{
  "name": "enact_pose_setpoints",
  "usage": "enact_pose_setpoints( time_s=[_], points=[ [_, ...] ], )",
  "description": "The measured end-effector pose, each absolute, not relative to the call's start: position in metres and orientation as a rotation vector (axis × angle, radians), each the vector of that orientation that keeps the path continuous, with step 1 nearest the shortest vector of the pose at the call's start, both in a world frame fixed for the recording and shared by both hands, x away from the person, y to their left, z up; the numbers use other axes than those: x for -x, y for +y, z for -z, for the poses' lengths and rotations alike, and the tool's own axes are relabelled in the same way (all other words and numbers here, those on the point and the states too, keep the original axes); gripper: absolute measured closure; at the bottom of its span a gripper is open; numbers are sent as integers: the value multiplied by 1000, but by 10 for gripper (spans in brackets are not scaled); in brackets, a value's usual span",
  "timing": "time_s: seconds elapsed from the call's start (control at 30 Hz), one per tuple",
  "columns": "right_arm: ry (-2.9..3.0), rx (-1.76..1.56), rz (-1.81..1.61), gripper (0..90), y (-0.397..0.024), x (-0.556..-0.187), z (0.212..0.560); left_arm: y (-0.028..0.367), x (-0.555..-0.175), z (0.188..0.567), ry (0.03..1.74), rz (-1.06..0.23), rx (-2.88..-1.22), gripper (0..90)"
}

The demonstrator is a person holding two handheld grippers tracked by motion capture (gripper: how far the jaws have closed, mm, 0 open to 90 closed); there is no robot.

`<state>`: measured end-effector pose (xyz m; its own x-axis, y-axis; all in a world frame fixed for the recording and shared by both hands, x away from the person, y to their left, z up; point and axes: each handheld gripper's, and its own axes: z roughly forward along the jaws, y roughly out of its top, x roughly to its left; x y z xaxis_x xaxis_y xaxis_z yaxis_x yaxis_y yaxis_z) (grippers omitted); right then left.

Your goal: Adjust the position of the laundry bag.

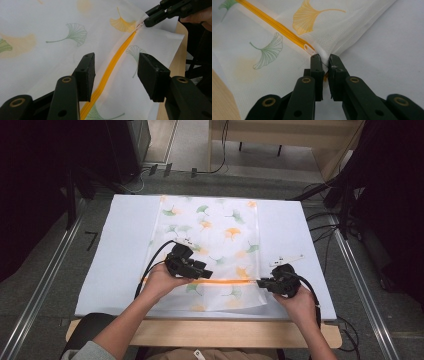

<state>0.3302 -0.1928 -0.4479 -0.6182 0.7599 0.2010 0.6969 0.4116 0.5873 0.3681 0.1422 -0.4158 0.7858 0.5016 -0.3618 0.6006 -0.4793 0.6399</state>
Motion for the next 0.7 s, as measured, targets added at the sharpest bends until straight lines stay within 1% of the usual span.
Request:
enact_pose_setpoints(
  time_s=[0.07, 0.1, 0.3, 0.47, 0.57, 0.7],
  points=[
    [2552, -1320, -1014, 846, -194, -329, 444, 139, -366, 416, 793, 165, -2166, 505],
    [2550, -1305, -1025, 845, -195, -328, 442, 137, -365, 416, 772, 168, -2169, 539],
    [2547, -1285, -1052, 844, -194, -327, 435, 123, -357, 420, 695, 151, -2229, 603],
    [2547, -1279, -1072, 844, -194, -327, 433, 115, -354, 420, 684, 171, -2190, 598],
    [2551, -1262, -1078, 842, -193, -326, 432, 107, -352, 425, 671, 214, -2204, 581],
    [2560, -1253, -1078, 843, -191, -325, 431, 94, -350, 433, 649, 202, -2230, 579]
  ],
)
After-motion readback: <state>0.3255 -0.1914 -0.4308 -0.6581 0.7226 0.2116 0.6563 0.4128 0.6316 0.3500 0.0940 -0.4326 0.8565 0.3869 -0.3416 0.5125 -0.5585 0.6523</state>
